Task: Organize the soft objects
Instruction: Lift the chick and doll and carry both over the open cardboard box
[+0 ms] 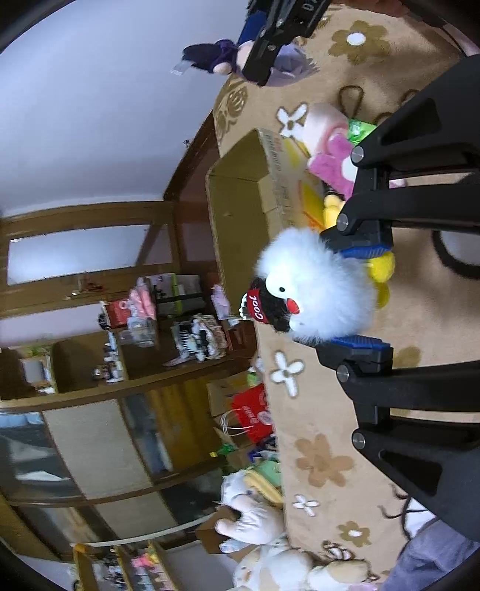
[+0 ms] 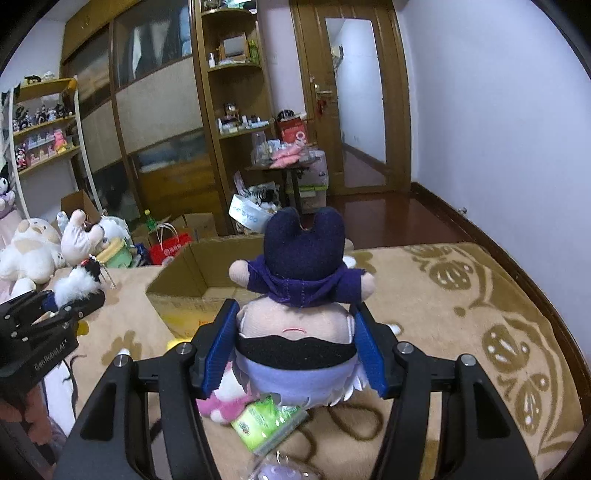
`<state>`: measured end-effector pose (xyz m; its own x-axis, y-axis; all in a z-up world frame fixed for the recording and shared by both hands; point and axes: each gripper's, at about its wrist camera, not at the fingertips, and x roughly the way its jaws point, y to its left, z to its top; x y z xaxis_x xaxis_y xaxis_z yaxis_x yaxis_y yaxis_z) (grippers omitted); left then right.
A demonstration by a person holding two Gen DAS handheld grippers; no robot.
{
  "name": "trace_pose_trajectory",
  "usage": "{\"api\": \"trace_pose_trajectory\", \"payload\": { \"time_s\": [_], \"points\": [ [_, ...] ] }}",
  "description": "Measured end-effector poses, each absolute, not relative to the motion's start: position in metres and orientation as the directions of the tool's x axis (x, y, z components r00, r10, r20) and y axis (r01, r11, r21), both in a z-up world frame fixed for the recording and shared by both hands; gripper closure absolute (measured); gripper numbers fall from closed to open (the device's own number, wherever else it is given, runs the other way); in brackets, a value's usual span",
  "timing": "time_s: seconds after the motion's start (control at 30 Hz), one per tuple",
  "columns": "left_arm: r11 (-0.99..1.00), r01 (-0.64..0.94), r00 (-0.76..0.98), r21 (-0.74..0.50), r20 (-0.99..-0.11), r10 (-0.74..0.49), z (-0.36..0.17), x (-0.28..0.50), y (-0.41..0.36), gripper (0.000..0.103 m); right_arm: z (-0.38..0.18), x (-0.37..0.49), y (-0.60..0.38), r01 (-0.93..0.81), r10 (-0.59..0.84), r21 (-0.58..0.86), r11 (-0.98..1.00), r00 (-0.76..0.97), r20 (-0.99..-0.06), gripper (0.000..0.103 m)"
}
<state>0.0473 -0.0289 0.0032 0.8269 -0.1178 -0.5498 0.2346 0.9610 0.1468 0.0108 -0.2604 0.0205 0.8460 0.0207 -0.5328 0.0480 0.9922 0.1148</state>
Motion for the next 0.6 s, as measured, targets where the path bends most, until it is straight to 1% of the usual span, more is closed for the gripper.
{"api": "trace_pose_trajectory", "payload": {
  "time_s": [0.1,0.2,0.47,0.6],
  "points": [
    [0.957,0.231,0.849,0.178,-0.517,-0.109,0.011,0.055,-0.035,0.072,0.030,0.022,-0.256,0.032,0.024,0.101,0.994,0.861,-0.508,0.039],
    [0.960,0.228,0.857,0.163,-0.501,-0.119,0.019,0.066,-0.037,0.072,0.037,0.030,-0.251,0.020,0.024,0.084,0.996,0.871,-0.491,0.039],
    [0.958,0.225,0.883,0.176,-0.453,-0.124,0.032,0.091,-0.045,0.071,0.054,0.056,-0.247,-0.026,0.054,0.068,0.997,0.894,-0.446,0.038],
    [0.952,0.234,0.884,0.195,-0.450,-0.126,0.031,0.103,-0.050,0.071,0.056,0.072,-0.242,-0.044,0.066,0.061,0.997,0.902,-0.427,0.038]
  ]
}}
